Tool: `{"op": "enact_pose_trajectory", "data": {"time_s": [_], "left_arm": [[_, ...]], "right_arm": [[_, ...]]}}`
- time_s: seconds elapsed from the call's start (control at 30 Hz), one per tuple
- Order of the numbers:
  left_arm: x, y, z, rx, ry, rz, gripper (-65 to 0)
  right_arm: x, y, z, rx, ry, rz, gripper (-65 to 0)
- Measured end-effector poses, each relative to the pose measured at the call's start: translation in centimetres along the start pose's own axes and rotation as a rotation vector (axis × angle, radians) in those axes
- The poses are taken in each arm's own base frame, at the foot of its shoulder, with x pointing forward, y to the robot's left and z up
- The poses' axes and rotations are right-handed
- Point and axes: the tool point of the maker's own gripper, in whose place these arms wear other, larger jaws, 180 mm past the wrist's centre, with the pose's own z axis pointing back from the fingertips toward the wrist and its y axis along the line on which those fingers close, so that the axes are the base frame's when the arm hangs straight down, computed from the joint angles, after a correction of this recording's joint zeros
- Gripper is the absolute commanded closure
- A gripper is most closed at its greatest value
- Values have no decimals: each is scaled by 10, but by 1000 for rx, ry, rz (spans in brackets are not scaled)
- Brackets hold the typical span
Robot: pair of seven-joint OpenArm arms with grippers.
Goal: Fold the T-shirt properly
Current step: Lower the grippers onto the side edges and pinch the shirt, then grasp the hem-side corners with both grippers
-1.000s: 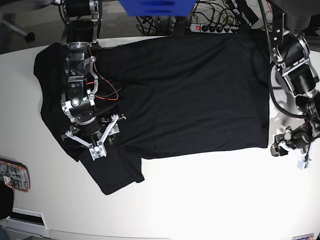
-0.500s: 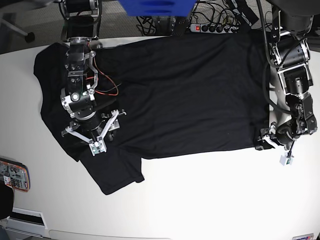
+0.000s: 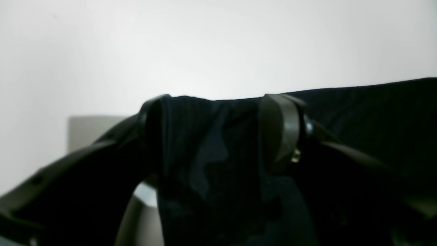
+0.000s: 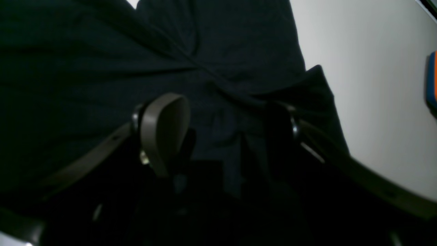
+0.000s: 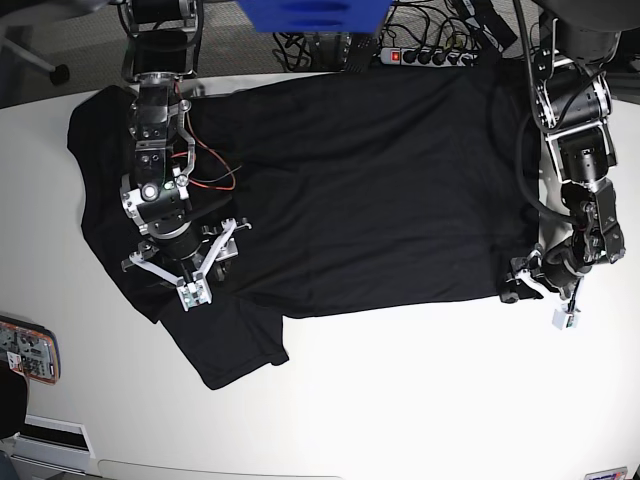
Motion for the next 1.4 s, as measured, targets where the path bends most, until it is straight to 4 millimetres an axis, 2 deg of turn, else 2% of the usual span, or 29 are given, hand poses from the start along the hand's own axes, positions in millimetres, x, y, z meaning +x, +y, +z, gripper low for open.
{"op": "enact_pose_trajectory", "data": {"time_s": [0.07,0.2,0.4,0.53,0.57,0.7,0.73,0.77,0.8,0.9,0.97,1.1,1.27,1.33,1.4], "left_arm": [[-4,-1,0,-2,30,-1,-262],[-5,-1,2,3,51,-22,0],[-4,-2,2,1,50,-21,0],[-4,-2,2,2,49,-20,0],[-4,-2,2,2,49,-21,0],[-5,-2,2,1,47,-19,0],[-5,-1,3,2,47,-19,0],[-8,0,3,3,50,-16,0],[-9,0,4,3,49,-15,0],[-8,0,4,2,36,-13,0],[-8,0,4,2,38,-15,0],[-9,0,4,2,40,-17,0],[-9,0,4,2,41,-16,0],[-9,0,4,2,40,-17,0],[-9,1,4,2,41,-17,0]], "right_arm": [[1,0,0,0,-3,0,-373],[1,0,0,-1,-2,0,-373],[-3,1,-5,7,15,-4,-373],[-27,4,-19,29,118,-10,-373],[-18,0,-22,24,107,-7,-373],[81,-39,-27,-50,-93,-8,-373],[99,-45,-26,-60,-136,-7,-373],[102,-46,-28,-59,-136,-9,-373],[97,-45,-33,-52,-115,-12,-373],[47,-32,-59,0,59,-24,-373],[34,-31,-74,17,99,-38,-373],[45,-34,-101,44,59,-73,-373],[19,-23,-126,97,141,-105,-373],[27,-26,-133,102,130,-110,-373],[53,-34,-138,95,64,-120,-373]]}}
